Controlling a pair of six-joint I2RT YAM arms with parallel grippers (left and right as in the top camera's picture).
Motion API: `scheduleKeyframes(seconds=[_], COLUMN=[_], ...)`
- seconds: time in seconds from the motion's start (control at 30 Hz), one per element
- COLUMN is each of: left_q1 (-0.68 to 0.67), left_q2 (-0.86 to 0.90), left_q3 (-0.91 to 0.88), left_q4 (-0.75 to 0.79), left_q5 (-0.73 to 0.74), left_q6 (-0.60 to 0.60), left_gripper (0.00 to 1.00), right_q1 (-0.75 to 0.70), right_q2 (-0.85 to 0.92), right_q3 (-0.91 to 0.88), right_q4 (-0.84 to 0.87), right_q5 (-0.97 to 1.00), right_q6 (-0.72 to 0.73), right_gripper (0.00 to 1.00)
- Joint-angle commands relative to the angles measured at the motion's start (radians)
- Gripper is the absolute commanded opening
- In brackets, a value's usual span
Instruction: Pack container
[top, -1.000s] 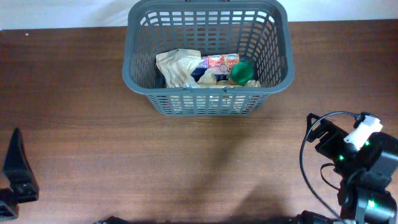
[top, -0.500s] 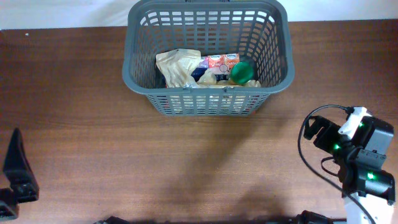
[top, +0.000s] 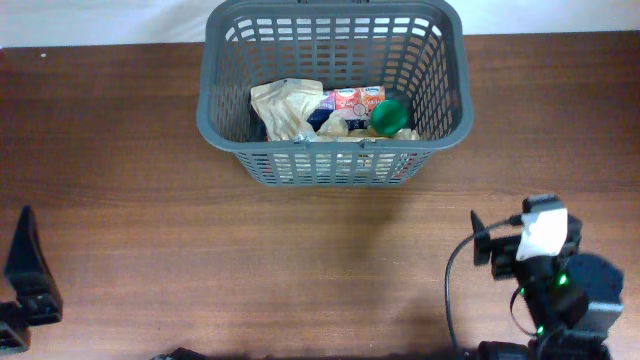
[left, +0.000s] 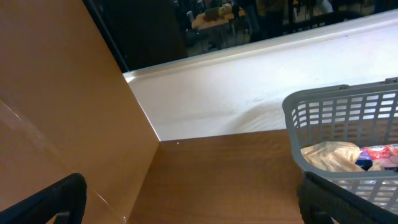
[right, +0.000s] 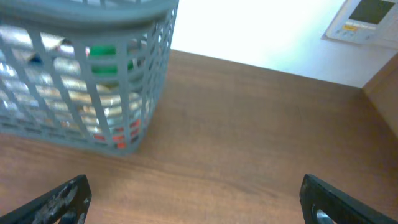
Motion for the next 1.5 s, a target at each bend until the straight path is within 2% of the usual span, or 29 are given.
scheduleKeyframes(seconds=[0.0,0.27,0.6,0.87,1.47], left_q1=[0.003,0.003,0.003,0.003,0.003], left_q2=[0.002,0.002,0.002,0.002,0.002], left_q3=[-0.002,-0.002,-0.002,-0.002,-0.002], left_q4=[0.000,0.000,0.000,0.000,0.000], left_q5=[-0.014,-0.014,-0.014,-0.014,-0.014], left_q6=[-0.016,-0.016,-0.016,-0.016,-0.016], left_gripper=[0.99,0.99,0.99,0.99,0.99], right_q1=[0.008,0.011,0.062,0.062,0.062], right_q2=[-0.119,-0.378,-0.375,-0.375,-0.375], right_q3=[-0.121,-0.334,-0.356,-0.450,-0.450], right_q4=[-0.004,-0.004,-0.009,-0.009,-0.008], right_q5=[-0.018,-0.058,-0.059,-0.052,-0.052], right_q6=[-0.032,-0.032,-0.032,-0.032,-0.032], right_gripper=[0.99,0.99,0.99,0.99,0.99])
